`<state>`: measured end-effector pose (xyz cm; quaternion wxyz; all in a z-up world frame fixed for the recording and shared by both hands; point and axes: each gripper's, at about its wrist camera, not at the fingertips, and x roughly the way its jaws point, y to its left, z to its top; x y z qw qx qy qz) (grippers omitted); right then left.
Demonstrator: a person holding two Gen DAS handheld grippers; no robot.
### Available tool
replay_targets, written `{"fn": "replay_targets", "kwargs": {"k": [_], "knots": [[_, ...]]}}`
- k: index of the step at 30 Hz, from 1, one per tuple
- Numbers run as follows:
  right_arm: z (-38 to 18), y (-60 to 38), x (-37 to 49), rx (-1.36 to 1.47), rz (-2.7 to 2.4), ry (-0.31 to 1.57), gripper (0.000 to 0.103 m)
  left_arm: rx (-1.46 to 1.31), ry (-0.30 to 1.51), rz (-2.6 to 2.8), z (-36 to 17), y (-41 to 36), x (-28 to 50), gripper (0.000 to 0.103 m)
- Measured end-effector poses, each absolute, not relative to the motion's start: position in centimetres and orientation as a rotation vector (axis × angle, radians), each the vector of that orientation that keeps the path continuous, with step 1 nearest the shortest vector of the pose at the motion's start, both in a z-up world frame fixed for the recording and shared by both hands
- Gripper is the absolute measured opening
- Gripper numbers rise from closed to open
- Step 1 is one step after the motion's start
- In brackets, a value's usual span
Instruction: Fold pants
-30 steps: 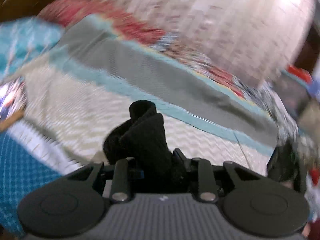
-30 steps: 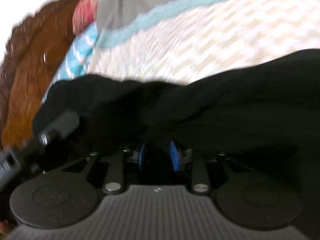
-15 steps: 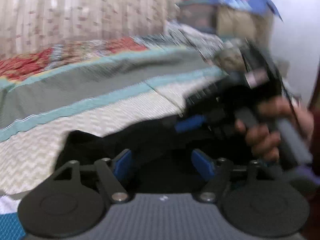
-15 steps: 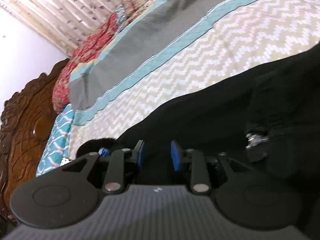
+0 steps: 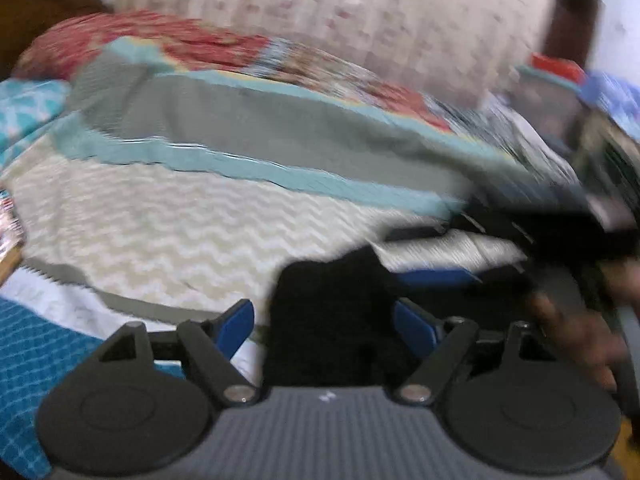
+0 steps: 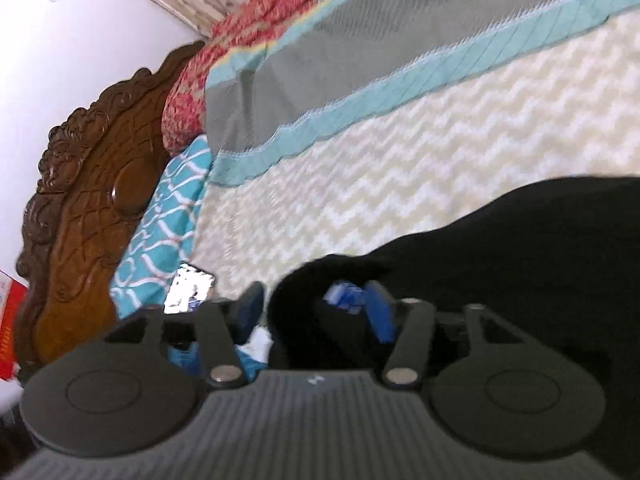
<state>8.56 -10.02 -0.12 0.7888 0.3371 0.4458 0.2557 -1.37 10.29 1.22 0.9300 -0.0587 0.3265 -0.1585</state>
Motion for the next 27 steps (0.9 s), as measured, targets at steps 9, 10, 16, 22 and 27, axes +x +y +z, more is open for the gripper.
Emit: {"fn": "replay_targets", "kwargs": {"k": [9, 10, 16, 22, 27], "knots": [[1.5, -10.3, 5.9, 0.591, 0.604, 0.922, 0.006, 0.012, 0.711, -0.584, 0.2, 7.6, -4.9, 0.074], [1.9, -11.1, 5.0, 0.583, 0.598, 0.906, 0.006, 0.000, 0.708, -0.619, 0.7, 7.7, -5.2, 0.073], [-0.8, -15.6, 1.0, 0.634, 0.489, 0.958, 0.006, -0.215, 0.636, -0.669, 3.5, 10.1, -4.1, 0.077], [-7.0, -15.2, 2.6, 0.771, 0.426, 1.015, 0.006, -0.056, 0.810, -0.489, -0.8, 6.0, 0.9, 0.067], [-4.3, -13.6, 2.7, 0.554, 0.453, 0.969, 0.009, -0.127, 0.905, -0.348, -3.7, 7.9, 1.2, 0.075]]}}
